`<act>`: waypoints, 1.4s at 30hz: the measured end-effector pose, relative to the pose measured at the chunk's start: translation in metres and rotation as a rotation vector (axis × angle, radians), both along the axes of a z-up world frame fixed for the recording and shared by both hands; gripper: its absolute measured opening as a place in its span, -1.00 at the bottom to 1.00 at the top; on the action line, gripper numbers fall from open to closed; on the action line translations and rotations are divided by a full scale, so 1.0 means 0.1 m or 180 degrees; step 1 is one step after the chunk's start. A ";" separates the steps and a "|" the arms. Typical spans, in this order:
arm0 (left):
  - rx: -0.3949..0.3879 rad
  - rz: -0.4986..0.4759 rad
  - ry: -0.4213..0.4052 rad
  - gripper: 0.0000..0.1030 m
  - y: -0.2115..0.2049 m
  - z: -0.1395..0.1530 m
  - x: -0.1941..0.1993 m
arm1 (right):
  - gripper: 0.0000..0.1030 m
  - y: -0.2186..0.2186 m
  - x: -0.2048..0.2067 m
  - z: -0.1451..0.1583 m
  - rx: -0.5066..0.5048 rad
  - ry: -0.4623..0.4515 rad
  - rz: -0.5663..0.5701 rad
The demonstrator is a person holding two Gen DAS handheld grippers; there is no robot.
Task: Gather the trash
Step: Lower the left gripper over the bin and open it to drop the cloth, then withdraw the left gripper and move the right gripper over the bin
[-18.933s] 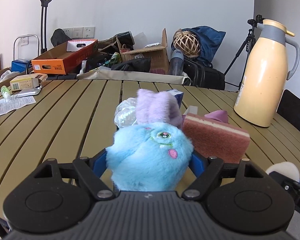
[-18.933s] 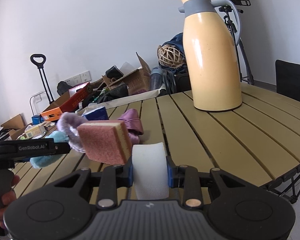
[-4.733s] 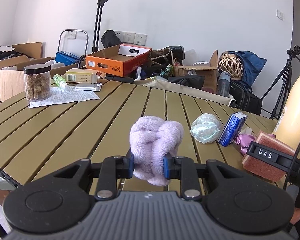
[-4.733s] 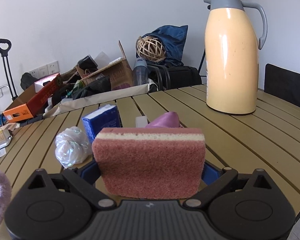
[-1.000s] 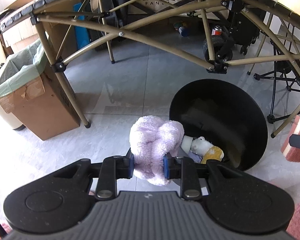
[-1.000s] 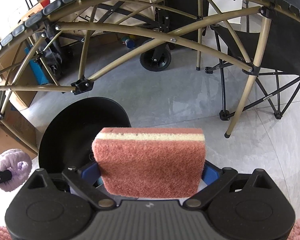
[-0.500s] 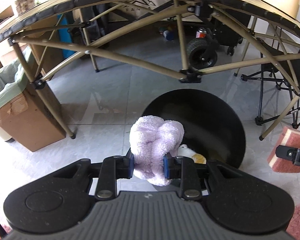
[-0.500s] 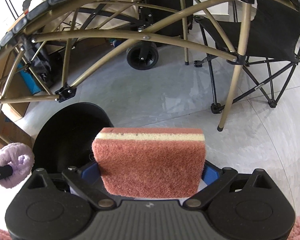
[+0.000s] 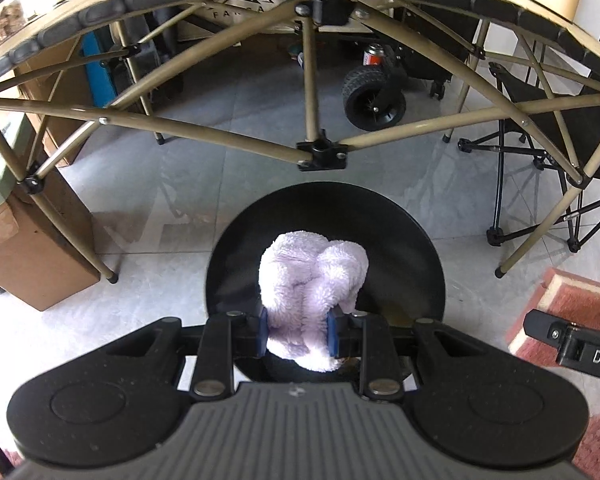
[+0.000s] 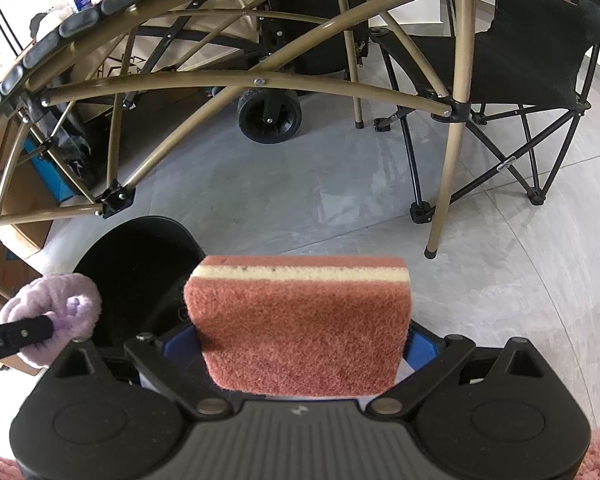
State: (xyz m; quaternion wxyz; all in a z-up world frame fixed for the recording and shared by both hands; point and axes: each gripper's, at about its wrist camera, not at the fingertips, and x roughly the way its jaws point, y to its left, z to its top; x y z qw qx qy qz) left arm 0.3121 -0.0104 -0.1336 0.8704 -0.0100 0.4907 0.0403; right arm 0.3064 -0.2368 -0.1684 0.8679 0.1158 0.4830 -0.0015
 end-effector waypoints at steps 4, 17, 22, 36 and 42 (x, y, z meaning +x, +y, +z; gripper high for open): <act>-0.0025 0.0017 0.0082 -0.48 -0.08 -0.07 0.09 | 0.93 -0.02 0.00 -0.01 -0.0003 0.0001 -0.0021; -0.0136 0.0093 0.0274 -0.48 -0.19 -0.20 0.27 | 0.93 -0.03 0.02 -0.03 -0.0050 0.0025 -0.0053; -0.0145 0.0100 0.0277 -0.43 -0.20 -0.21 0.28 | 0.93 -0.04 0.03 -0.04 -0.0063 0.0038 -0.0066; -0.0184 0.0284 0.0265 1.00 -0.16 -0.12 0.27 | 0.93 -0.04 0.03 -0.04 -0.0064 0.0036 -0.0060; -0.0178 0.0275 0.0260 1.00 -0.15 -0.11 0.26 | 0.93 -0.04 0.03 -0.04 -0.0064 0.0037 -0.0061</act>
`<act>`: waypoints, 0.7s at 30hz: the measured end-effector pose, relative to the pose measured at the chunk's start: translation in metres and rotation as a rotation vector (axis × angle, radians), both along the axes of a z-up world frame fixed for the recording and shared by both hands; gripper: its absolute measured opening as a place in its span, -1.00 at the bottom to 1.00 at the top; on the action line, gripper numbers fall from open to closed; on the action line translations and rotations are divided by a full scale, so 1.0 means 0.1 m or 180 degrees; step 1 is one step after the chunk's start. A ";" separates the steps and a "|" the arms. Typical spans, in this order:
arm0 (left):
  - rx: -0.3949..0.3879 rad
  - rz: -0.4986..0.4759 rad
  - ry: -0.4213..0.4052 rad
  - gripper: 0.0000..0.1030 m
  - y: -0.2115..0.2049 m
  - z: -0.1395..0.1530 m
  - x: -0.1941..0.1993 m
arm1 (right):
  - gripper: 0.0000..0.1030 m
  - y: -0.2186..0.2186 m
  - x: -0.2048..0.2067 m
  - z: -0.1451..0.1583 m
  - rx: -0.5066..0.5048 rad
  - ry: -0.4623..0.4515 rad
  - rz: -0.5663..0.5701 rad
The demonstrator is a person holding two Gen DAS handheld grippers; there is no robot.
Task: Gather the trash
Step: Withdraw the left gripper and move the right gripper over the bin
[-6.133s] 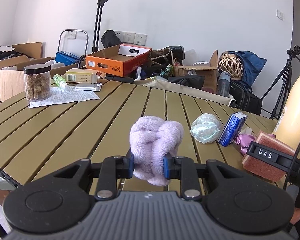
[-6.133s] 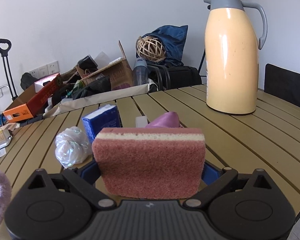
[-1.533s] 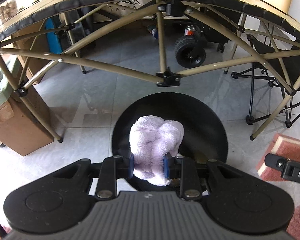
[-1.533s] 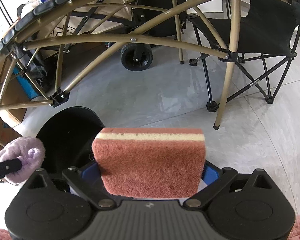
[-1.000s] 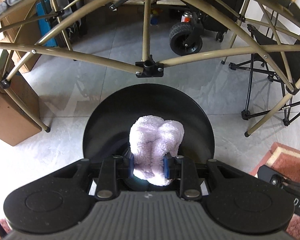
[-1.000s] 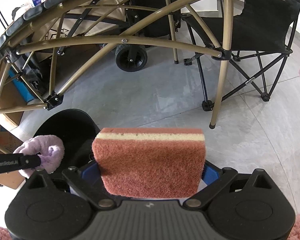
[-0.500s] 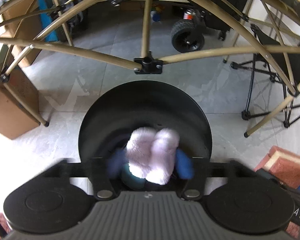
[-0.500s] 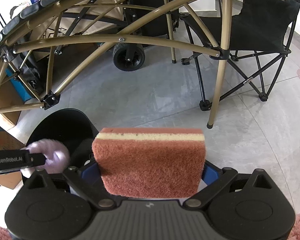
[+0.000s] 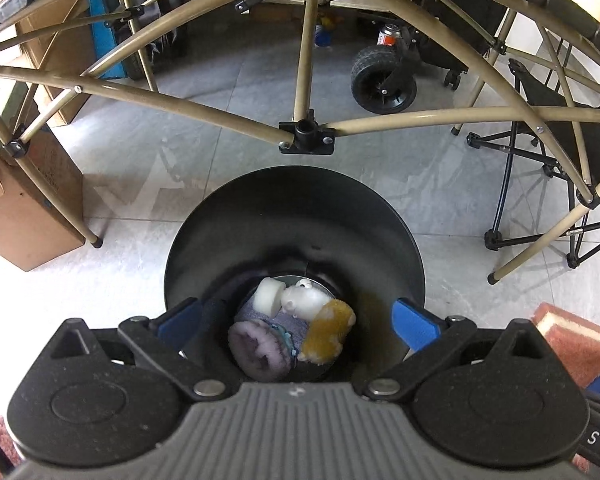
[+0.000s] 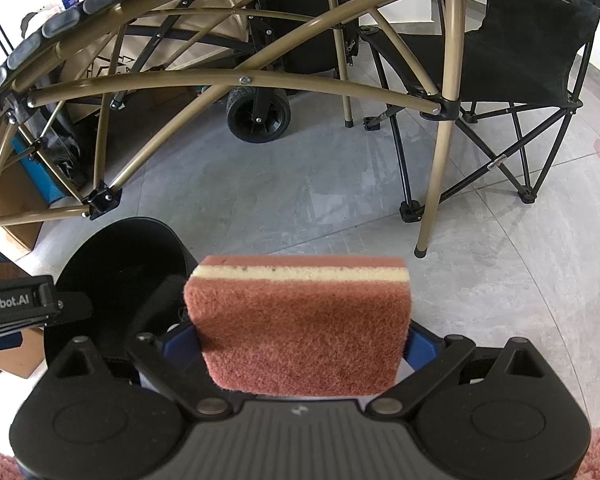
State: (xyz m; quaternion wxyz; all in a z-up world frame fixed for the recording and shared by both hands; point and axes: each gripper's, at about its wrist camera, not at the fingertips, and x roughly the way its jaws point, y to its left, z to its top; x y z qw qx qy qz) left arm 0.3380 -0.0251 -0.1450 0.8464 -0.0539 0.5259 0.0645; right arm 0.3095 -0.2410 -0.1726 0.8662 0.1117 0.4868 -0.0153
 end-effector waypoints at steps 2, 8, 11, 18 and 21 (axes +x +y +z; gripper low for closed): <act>-0.0001 -0.0003 0.0004 1.00 0.00 0.00 0.00 | 0.93 0.00 0.00 0.00 0.0000 0.0000 0.0000; 0.0000 0.0005 0.0002 1.00 0.01 0.01 0.00 | 0.93 0.01 0.00 0.01 -0.0002 -0.0001 0.0003; 0.0006 0.0019 0.0004 1.00 0.04 0.01 -0.01 | 0.93 0.02 0.01 0.02 -0.0005 -0.0006 0.0018; -0.0012 0.0080 -0.0009 1.00 0.17 0.05 -0.05 | 0.93 0.12 0.01 0.06 -0.0028 -0.0023 0.0081; -0.0006 0.0103 -0.0022 1.00 0.23 0.06 -0.08 | 0.93 0.17 0.02 0.07 -0.0044 -0.0030 0.0110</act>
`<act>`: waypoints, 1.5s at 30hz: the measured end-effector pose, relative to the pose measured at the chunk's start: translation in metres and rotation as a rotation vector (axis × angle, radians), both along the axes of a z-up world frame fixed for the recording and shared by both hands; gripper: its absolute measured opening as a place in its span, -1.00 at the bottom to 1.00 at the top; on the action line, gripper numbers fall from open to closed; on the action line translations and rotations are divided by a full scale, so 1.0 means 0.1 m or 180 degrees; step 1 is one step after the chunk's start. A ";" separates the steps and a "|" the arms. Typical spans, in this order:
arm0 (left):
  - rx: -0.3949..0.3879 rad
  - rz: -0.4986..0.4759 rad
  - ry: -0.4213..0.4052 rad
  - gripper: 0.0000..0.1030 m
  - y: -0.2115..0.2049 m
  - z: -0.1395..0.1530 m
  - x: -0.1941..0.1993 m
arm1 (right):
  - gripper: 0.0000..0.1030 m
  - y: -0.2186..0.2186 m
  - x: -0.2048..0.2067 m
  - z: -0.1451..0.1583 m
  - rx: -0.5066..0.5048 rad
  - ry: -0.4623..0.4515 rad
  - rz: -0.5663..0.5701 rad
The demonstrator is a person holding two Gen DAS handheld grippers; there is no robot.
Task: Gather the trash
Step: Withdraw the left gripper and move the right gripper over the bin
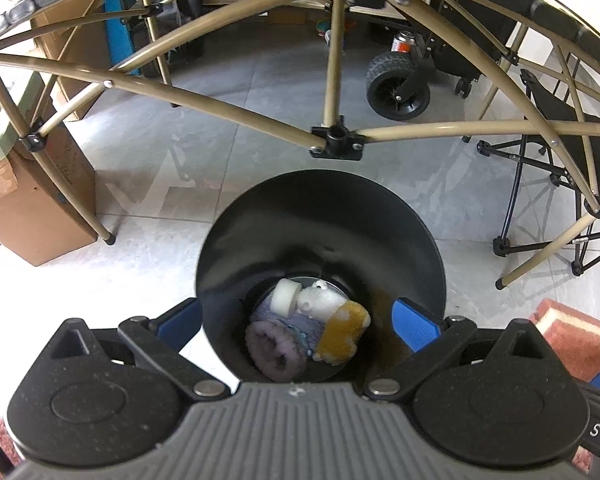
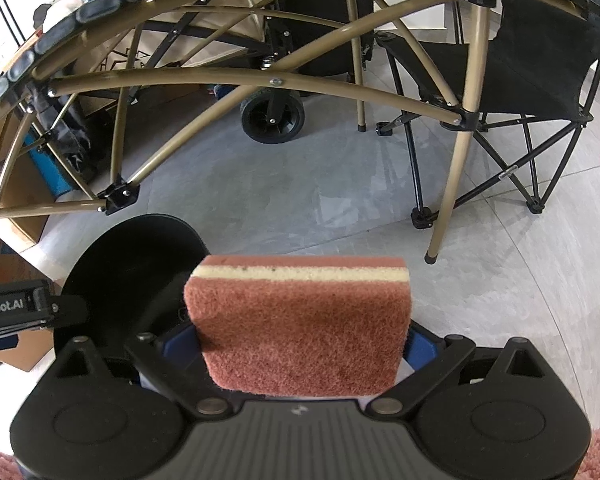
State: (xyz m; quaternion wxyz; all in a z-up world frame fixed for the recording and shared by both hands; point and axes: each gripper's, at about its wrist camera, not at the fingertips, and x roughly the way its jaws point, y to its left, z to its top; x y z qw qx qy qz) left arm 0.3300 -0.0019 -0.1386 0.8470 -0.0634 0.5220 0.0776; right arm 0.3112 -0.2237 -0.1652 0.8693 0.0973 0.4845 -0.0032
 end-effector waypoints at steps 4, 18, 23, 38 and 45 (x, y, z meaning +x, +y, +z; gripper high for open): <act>-0.0019 0.0058 -0.0006 1.00 0.11 0.03 -0.03 | 0.93 0.07 0.01 0.01 -0.0021 -0.0005 0.0027; -0.0084 0.0213 -0.0054 1.00 0.46 0.11 -0.16 | 0.93 0.38 0.04 0.09 -0.0077 -0.0074 0.0220; -0.0106 0.0286 -0.0080 1.00 0.60 0.13 -0.23 | 0.93 0.56 0.04 0.14 -0.0092 -0.0114 0.0319; -0.0172 0.0602 -0.0120 1.00 1.20 0.15 -0.47 | 0.93 1.13 0.11 0.17 -0.0157 -0.0131 0.0617; -0.0204 0.0778 -0.0103 1.00 1.47 0.13 -0.56 | 0.93 1.42 0.14 0.14 -0.0190 -0.0109 0.0763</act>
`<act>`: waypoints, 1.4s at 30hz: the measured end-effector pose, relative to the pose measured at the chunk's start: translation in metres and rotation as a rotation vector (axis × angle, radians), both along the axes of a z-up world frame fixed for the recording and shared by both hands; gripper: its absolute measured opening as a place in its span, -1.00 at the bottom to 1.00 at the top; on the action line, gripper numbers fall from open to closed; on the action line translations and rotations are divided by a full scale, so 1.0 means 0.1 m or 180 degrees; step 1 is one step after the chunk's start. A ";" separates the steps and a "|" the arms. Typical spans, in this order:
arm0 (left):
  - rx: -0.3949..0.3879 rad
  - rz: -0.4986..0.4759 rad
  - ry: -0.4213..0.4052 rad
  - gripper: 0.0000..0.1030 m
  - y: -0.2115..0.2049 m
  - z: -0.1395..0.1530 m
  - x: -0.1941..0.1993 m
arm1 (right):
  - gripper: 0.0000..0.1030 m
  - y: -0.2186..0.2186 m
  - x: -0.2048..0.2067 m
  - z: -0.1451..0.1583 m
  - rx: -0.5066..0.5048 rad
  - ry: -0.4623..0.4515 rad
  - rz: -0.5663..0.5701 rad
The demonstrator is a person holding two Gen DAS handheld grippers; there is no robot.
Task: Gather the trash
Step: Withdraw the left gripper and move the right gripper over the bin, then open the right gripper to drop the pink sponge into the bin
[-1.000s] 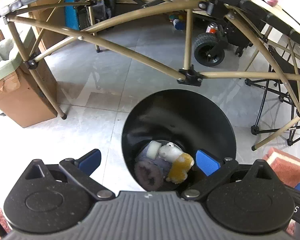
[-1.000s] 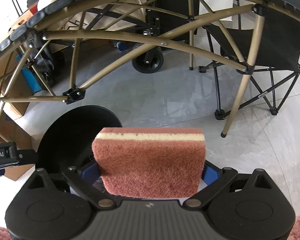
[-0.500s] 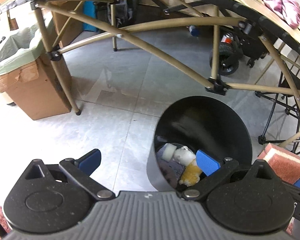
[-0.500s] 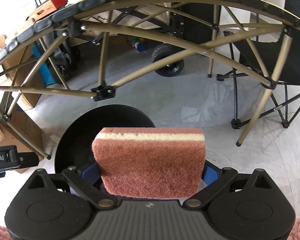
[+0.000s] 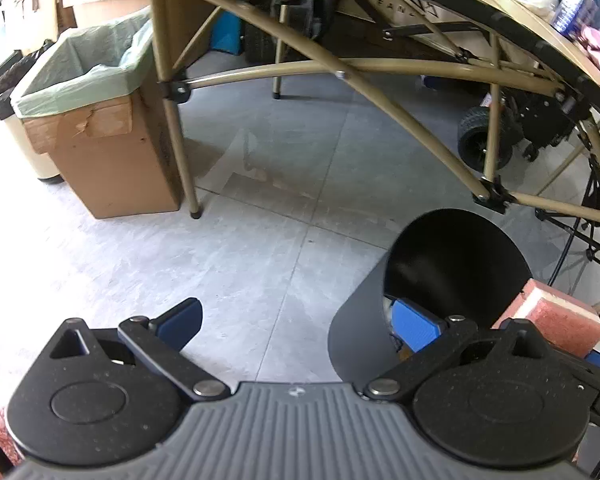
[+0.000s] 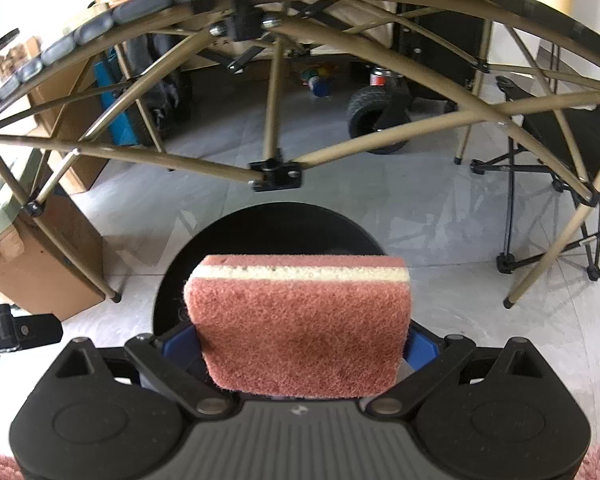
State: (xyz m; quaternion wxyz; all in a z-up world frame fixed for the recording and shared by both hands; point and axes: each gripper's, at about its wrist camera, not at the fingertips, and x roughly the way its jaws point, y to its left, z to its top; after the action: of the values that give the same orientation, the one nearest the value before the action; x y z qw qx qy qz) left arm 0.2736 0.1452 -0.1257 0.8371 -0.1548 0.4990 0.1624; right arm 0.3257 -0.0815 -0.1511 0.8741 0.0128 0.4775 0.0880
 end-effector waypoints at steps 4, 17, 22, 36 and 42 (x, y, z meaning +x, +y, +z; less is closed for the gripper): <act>-0.0033 0.0079 0.0008 1.00 0.13 0.00 -0.05 | 0.93 0.17 0.02 -0.03 -0.0032 0.0017 0.0082; -0.0130 0.0215 0.0080 1.00 0.34 -0.06 -0.13 | 0.93 0.44 0.10 -0.13 -0.0073 0.0099 0.0186; -0.0136 0.0234 0.0091 1.00 0.34 -0.06 -0.14 | 0.93 0.47 0.11 -0.12 -0.0119 0.0070 0.0227; -0.0137 0.0235 0.0096 1.00 0.35 -0.06 -0.13 | 1.00 0.47 0.13 -0.13 -0.0121 0.0059 0.0222; -0.0138 0.0243 0.0107 1.00 0.35 -0.08 -0.14 | 1.00 0.46 0.12 -0.13 -0.0105 0.0056 0.0201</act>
State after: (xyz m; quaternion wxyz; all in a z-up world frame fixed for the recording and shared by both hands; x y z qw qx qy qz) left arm 0.2597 0.1800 -0.1333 0.8182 -0.1891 0.5101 0.1859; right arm 0.3381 -0.0352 -0.1638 0.8668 -0.0159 0.4866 0.1076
